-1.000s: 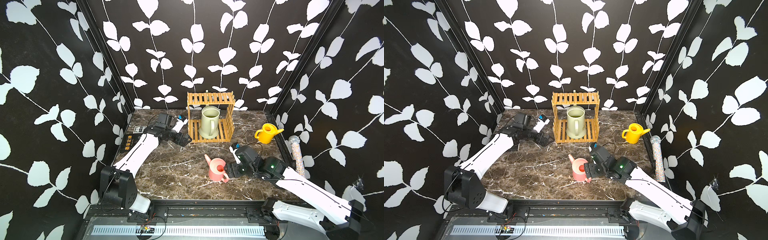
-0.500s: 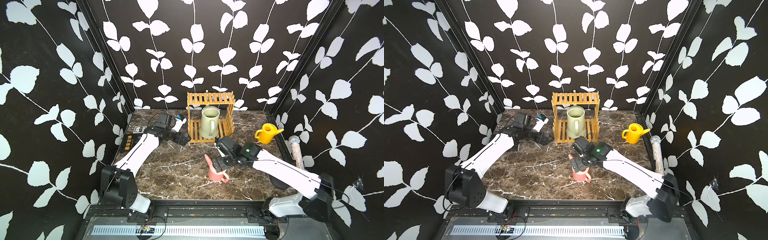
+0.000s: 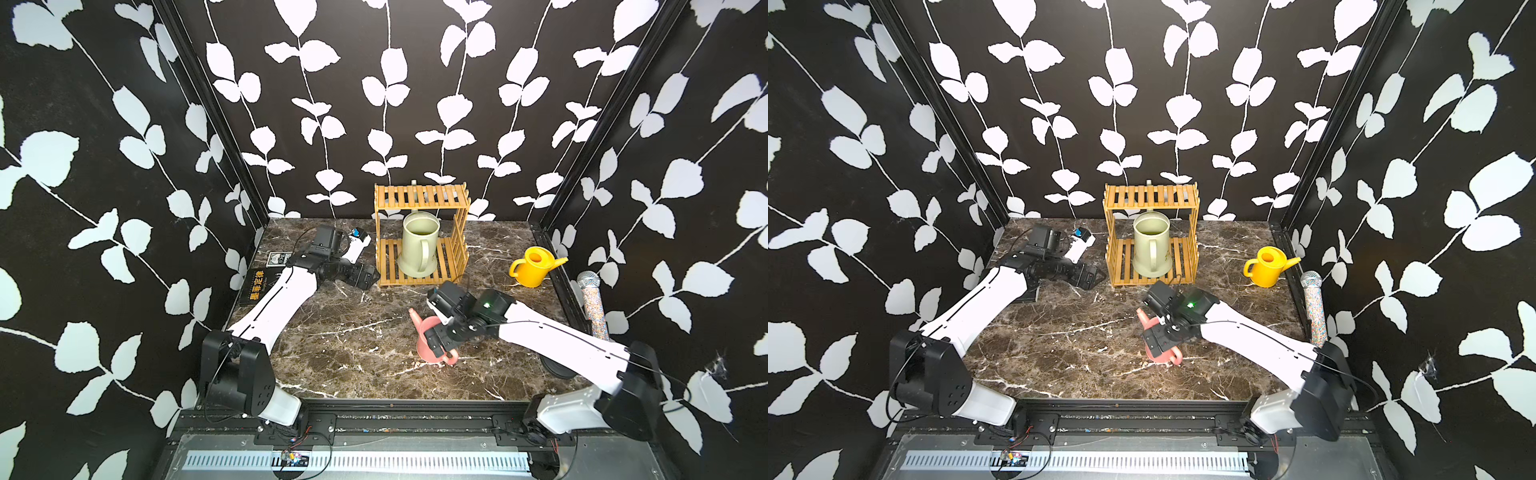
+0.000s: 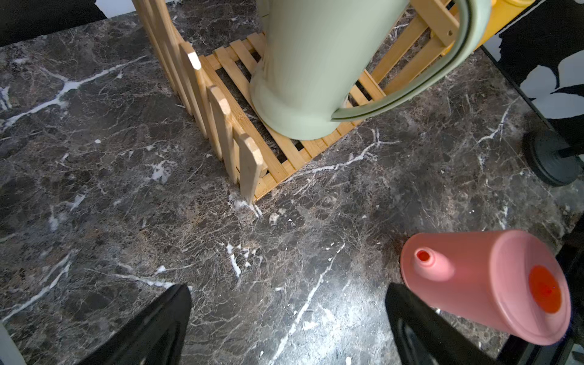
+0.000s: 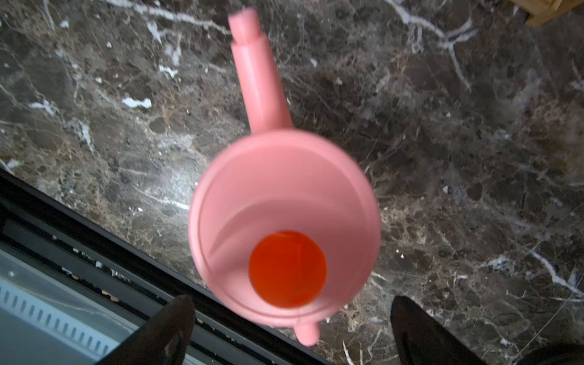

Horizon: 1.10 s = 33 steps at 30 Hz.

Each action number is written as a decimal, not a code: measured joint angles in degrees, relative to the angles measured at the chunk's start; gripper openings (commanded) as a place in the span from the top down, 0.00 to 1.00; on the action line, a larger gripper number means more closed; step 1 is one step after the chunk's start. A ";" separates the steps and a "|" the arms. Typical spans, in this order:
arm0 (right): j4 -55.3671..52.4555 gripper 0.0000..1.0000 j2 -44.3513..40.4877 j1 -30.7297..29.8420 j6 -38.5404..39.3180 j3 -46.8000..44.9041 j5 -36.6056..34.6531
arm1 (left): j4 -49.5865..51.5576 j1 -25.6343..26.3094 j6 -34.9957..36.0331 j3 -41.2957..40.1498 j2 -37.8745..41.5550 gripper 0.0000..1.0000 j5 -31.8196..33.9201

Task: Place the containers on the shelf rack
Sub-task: 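Pick up a container from the center of the board.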

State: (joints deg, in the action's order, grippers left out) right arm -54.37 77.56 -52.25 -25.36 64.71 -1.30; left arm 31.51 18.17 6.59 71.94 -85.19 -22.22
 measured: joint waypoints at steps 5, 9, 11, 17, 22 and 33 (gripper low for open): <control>0.63 0.10 -6.01 0.00 -1.95 -6.51 0.63 | -0.04 0.00 0.09 0.00 0.00 0.01 0.00; 1.53 0.23 -7.48 0.00 -3.17 -9.29 1.29 | -0.04 0.00 0.37 -0.02 0.00 0.01 -0.02; 2.27 0.31 -7.41 0.00 -3.58 -10.08 1.75 | -0.04 0.00 0.50 0.00 0.00 0.01 -0.04; 4.48 0.53 -7.41 0.00 -4.42 -11.37 2.01 | -0.04 0.00 0.52 0.00 0.00 0.01 -0.09; 6.99 0.56 -7.28 0.00 -4.44 -12.33 1.92 | -0.02 -0.02 0.76 0.00 0.00 0.01 -0.61; 11.21 0.72 -5.97 0.00 -4.17 -14.91 1.31 | 8.48 0.00 12.31 2.51 -0.04 0.02 -10.36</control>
State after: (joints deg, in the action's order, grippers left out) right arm -43.16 71.59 -52.25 -29.54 49.80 0.01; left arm 39.99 18.17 18.90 74.46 -85.23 -32.58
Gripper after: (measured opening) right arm 0.295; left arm 0.986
